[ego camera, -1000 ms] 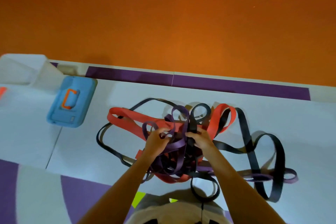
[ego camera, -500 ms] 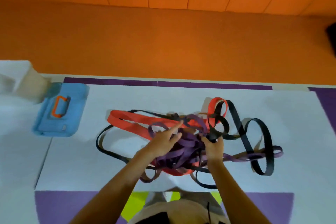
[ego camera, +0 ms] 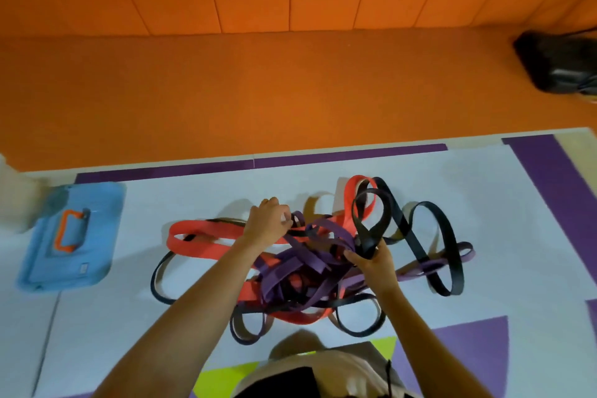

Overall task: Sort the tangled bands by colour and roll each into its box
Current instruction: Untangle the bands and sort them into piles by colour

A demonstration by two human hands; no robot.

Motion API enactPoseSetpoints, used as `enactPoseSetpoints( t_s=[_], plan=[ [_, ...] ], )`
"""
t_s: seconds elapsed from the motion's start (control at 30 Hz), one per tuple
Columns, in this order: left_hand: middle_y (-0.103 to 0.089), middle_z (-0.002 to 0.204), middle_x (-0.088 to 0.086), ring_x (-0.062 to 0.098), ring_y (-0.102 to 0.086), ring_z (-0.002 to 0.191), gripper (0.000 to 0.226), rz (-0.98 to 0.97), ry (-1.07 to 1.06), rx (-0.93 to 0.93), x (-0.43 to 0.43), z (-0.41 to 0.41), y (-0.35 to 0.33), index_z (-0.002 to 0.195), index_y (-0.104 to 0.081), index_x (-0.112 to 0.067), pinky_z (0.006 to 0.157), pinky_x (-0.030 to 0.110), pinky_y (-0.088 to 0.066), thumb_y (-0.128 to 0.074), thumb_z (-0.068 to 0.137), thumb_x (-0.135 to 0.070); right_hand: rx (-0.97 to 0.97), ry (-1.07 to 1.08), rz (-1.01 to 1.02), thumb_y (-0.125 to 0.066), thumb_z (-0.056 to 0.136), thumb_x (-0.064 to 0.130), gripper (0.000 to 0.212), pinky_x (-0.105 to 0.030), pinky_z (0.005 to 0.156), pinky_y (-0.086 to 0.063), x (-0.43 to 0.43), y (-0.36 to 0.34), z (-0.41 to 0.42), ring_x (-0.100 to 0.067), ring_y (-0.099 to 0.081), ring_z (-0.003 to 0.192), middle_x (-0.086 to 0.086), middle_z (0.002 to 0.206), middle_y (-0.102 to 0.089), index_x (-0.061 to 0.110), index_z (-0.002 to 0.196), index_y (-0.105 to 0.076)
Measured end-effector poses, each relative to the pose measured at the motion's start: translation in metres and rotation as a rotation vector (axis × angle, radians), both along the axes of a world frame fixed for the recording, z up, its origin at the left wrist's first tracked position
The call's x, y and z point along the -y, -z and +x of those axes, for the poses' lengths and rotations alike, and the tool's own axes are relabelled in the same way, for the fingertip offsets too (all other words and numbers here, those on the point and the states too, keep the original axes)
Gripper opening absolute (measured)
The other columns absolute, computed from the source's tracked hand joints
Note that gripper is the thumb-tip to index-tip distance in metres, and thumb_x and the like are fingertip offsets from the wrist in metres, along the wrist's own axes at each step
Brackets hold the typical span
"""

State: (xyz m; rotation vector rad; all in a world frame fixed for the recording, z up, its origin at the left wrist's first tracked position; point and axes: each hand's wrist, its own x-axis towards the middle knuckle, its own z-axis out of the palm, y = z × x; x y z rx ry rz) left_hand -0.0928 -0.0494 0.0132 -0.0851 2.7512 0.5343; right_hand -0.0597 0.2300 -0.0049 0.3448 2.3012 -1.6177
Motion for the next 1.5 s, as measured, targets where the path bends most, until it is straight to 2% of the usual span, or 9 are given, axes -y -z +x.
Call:
enactPoseSetpoints(
  t_s=[0.2,0.37,0.5,0.67,0.77,0.97,1.2,1.37,1.5],
  plan=[
    [-0.058,0.058,0.005,0.031,-0.058,0.059,0.036,0.011,-0.033,-0.352,-0.020,0.017,0.005,0.064,-0.056,-0.011,0.063,0.041,-0.052,-0.080,0.090,-0.020,0.044,0.018,-0.004,-0.082,0.088,0.011,0.024,-0.052,0.088,-0.060,0.003,0.006,-0.027,-0.029,-0.074,0.092,-0.010,0.095,-0.077,0.007,0.108,-0.069],
    [-0.067,0.107,-0.001,0.023,-0.061,0.112,0.021,-0.027,-0.112,-0.076,-0.027,0.021,0.026,0.097,-0.072,-0.021,0.096,0.043,-0.047,-0.068,0.098,-0.042,0.086,-0.008,-0.049,-0.086,0.085,0.012,0.039,-0.048,0.092,-0.059,0.019,0.015,-0.046,-0.030,-0.073,0.097,-0.011,0.100,-0.075,0.005,0.114,-0.062],
    [-0.060,0.123,0.001,0.027,-0.060,0.120,0.036,0.057,-0.111,0.205,-0.033,0.013,0.029,0.123,-0.060,-0.024,0.099,0.047,-0.050,-0.074,0.091,-0.034,0.097,-0.089,-0.079,-0.087,0.083,0.007,0.053,-0.048,0.100,-0.056,0.029,0.023,-0.052,-0.032,-0.070,0.109,-0.012,0.114,-0.073,0.005,0.128,-0.057],
    [-0.049,0.139,0.001,0.027,-0.047,0.134,0.062,-0.131,-0.101,0.220,-0.050,0.007,0.043,0.142,-0.045,-0.021,0.112,0.050,-0.036,-0.076,0.091,-0.039,0.182,0.023,-0.042,-0.088,0.083,0.012,0.059,-0.052,0.099,-0.056,0.025,0.033,-0.060,-0.035,-0.069,0.109,-0.015,0.116,-0.070,0.005,0.127,-0.050],
    [-0.061,0.134,0.002,0.028,-0.059,0.128,0.052,-0.154,-0.097,0.174,-0.058,0.000,0.047,0.138,-0.050,-0.019,0.112,0.050,-0.036,-0.072,0.095,-0.036,0.244,0.142,-0.056,-0.085,0.085,0.010,0.050,-0.054,0.093,-0.058,0.015,0.038,-0.065,-0.041,-0.070,0.103,-0.022,0.109,-0.069,-0.001,0.121,-0.051],
    [-0.063,0.103,-0.005,0.025,-0.065,0.100,0.018,0.048,0.000,0.050,-0.032,-0.006,0.020,0.112,-0.071,-0.023,0.078,0.034,-0.042,-0.073,0.098,-0.034,0.275,0.308,-0.142,-0.080,0.088,0.007,0.041,-0.050,0.094,-0.059,-0.003,0.039,-0.069,-0.041,-0.070,0.107,-0.019,0.107,-0.070,0.003,0.122,-0.056],
    [-0.065,0.104,-0.005,0.018,-0.061,0.095,0.010,0.097,0.065,-0.090,0.025,0.018,-0.045,0.103,-0.075,-0.020,0.087,0.038,-0.050,-0.068,0.101,-0.026,0.446,0.595,-0.432,-0.079,0.090,0.015,0.046,-0.045,0.084,-0.062,0.002,0.029,-0.072,-0.028,-0.071,0.103,-0.012,0.120,-0.071,0.017,0.131,-0.059],
    [-0.074,0.106,0.000,0.020,-0.070,0.092,0.012,0.019,0.066,-0.272,0.043,0.042,-0.067,0.104,-0.078,-0.014,0.082,0.031,-0.057,-0.070,0.098,-0.009,0.379,0.657,-0.457,-0.080,0.089,0.012,0.039,-0.026,0.050,-0.058,0.010,0.016,-0.072,-0.018,-0.072,0.090,-0.004,0.111,-0.074,0.021,0.121,-0.061],
    [-0.074,0.097,0.000,0.020,-0.070,0.080,0.004,-0.016,-0.163,-0.396,0.060,0.060,-0.063,0.101,-0.076,-0.015,0.073,0.030,-0.053,-0.072,0.099,-0.015,0.283,0.666,-0.465,-0.084,0.084,0.007,0.043,-0.042,0.090,-0.062,0.013,0.015,-0.066,-0.019,-0.074,0.101,-0.004,0.118,-0.075,0.028,0.113,-0.060]
  ],
)
